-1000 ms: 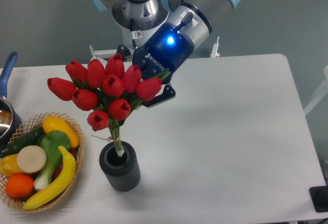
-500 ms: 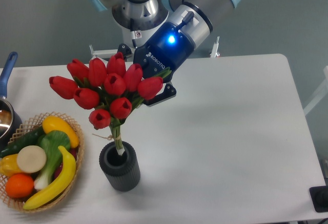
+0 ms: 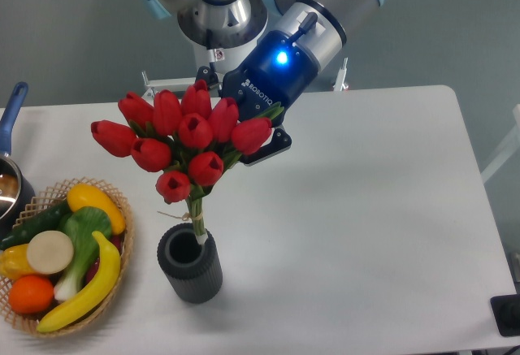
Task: Place the flowers on the table
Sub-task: 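Lift the tulips up out of the black vase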
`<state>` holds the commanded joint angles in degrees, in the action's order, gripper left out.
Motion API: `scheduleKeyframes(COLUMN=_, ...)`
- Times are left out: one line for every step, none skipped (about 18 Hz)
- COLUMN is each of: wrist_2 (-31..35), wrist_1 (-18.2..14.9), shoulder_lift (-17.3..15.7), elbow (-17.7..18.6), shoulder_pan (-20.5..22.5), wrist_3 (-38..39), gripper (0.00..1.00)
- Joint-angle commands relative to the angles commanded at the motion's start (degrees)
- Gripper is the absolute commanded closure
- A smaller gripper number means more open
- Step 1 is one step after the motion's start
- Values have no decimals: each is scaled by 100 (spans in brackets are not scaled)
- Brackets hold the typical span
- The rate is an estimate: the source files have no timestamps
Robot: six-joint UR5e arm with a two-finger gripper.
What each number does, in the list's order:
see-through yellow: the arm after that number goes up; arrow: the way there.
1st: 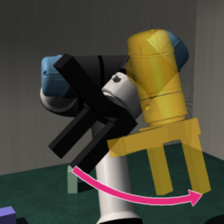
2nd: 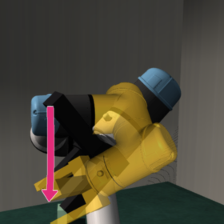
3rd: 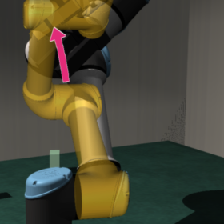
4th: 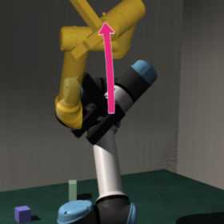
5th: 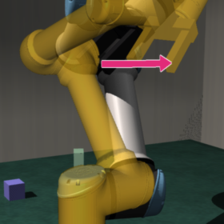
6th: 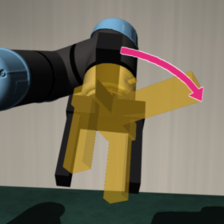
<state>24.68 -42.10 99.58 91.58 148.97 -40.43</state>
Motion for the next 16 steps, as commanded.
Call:
scheduleKeyframes(wrist_2=245, wrist_1=0, shoulder_lift=0, elbow=-44, shoulder_pan=0, wrist_3=-26, gripper=60)
scheduleKeyframes(wrist_2=378, wrist_1=0, shoulder_lift=0, elbow=-62, shoulder_pan=0, wrist_3=-26, gripper=60)
scheduleKeyframes(wrist_2=502, wrist_1=0, shoulder_lift=0, elbow=-62, shoulder_pan=0, wrist_3=-35, gripper=60)
scheduleKeyframes(wrist_2=633, wrist_1=0, shoulder_lift=0, elbow=-62, shoulder_pan=9, wrist_3=-35, gripper=60)
scheduleKeyframes(wrist_2=791, wrist_1=-9, shoulder_lift=0, elbow=-62, shoulder_pan=17, wrist_3=-35, gripper=61)
scheduleKeyframes(wrist_2=967, wrist_1=-9, shoulder_lift=0, elbow=-62, shoulder_pan=26, wrist_3=-35, gripper=61)
scheduleKeyframes(wrist_2=1186, wrist_1=-9, shoulder_lift=0, elbow=-62, shoulder_pan=18, wrist_3=-35, gripper=61)
scheduleKeyframes(wrist_2=1449, wrist_1=-17, shoulder_lift=0, elbow=-70, shoulder_pan=0, wrist_3=-35, gripper=61)
scheduleKeyframes(wrist_2=1687, wrist_1=-18, shoulder_lift=0, elbow=-70, shoulder_pan=9, wrist_3=-44, gripper=61)
scheduleKeyframes(wrist_2=1855, wrist_1=-18, shoulder_lift=9, elbow=-70, shoulder_pan=0, wrist_3=-53, gripper=61)
scheduleKeyframes(wrist_2=1987, wrist_1=-9, shoulder_lift=26, elbow=-70, shoulder_pan=0, wrist_3=-70, gripper=61)
scheduleKeyframes(wrist_2=2092, wrist_1=-9, shoulder_lift=26, elbow=-70, shoulder_pan=0, wrist_3=-157, gripper=61)
scheduleKeyframes(wrist_2=2241, wrist_1=-17, shoulder_lift=35, elbow=-53, shoulder_pan=9, wrist_3=-306, gripper=61)
scheduleKeyframes(wrist_2=2417, wrist_1=-26, shoulder_lift=35, elbow=-18, shoulder_pan=17, wrist_3=-473, gripper=61)
scheduleKeyframes(wrist_2=2575, wrist_1=-26, shoulder_lift=35, elbow=8, shoulder_pan=9, wrist_3=-562, gripper=61)
scheduleKeyframes(wrist_2=2699, wrist_1=-26, shoulder_lift=35, elbow=9, shoulder_pan=9, wrist_3=-580, gripper=61)
